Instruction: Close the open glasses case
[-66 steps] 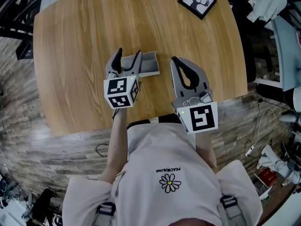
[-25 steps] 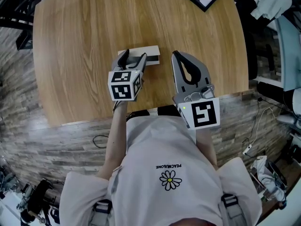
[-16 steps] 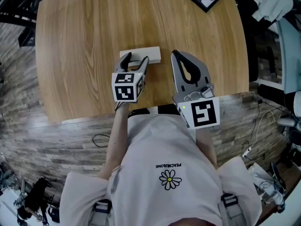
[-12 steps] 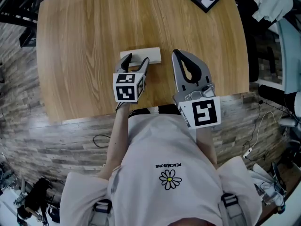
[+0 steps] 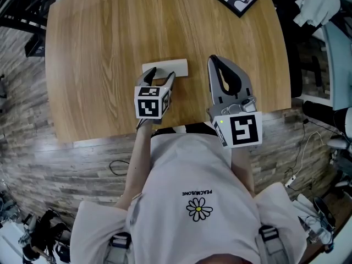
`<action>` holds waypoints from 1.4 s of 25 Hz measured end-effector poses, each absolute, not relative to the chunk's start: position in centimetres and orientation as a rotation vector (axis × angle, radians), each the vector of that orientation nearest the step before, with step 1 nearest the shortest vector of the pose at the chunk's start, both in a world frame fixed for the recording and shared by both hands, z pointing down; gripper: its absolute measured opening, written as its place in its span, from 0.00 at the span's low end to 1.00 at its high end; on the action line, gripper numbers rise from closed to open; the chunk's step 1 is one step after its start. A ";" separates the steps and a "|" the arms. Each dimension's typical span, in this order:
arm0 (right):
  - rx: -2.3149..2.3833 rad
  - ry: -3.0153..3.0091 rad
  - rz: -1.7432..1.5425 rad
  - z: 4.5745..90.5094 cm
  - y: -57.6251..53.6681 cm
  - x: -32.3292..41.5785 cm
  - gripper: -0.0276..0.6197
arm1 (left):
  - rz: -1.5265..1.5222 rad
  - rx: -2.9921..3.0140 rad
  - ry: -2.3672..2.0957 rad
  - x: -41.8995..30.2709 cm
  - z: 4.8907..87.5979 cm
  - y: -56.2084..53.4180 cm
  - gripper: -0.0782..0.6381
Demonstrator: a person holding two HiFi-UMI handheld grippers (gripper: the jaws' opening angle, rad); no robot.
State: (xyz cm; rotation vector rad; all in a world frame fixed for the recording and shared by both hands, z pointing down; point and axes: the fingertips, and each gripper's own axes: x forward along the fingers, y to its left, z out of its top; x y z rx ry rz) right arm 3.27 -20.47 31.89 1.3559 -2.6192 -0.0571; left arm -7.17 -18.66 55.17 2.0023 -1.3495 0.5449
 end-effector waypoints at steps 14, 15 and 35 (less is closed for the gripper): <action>1.371 -2.715 -0.263 26.3 -22.1 1.4 0.05 | -0.011 2.403 -1.828 -11.4 27.4 -22.5 0.40; 1.374 -2.722 -0.276 26.0 -22.2 1.3 0.05 | -0.052 2.411 -1.857 -11.7 25.9 -21.9 0.35; 1.424 -2.778 -0.264 24.5 -21.3 1.4 0.05 | -0.199 2.352 -2.087 -14.7 21.6 -18.2 0.13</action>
